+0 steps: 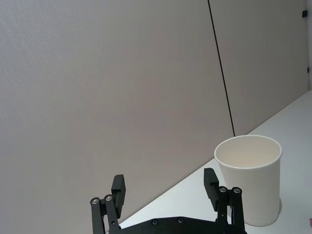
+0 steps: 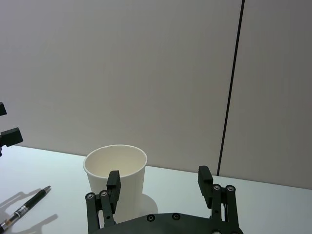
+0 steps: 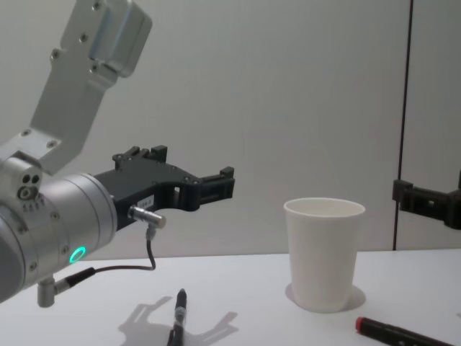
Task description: Place the pen into the pen holder.
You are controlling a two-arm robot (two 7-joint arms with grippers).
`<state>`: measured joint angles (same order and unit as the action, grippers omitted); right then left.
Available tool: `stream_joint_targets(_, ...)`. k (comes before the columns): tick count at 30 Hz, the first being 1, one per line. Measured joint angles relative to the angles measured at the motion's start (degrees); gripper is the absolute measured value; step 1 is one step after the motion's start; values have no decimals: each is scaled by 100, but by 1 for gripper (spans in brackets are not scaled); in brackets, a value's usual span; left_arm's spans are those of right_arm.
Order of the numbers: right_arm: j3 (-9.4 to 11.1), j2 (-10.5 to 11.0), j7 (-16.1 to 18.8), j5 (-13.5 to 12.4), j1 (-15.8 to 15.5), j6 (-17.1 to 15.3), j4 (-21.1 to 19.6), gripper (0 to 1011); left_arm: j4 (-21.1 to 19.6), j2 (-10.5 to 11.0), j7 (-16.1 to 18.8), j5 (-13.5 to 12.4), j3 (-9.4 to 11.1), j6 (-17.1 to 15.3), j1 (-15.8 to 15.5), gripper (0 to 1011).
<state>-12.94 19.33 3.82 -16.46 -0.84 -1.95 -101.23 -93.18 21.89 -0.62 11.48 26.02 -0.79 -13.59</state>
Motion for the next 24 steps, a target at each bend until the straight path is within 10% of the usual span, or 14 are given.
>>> stream_joint_targets(24, 0, 0, 0, 0, 0, 0, 0, 1002, 0, 0, 0, 0, 0, 0, 0, 1001)
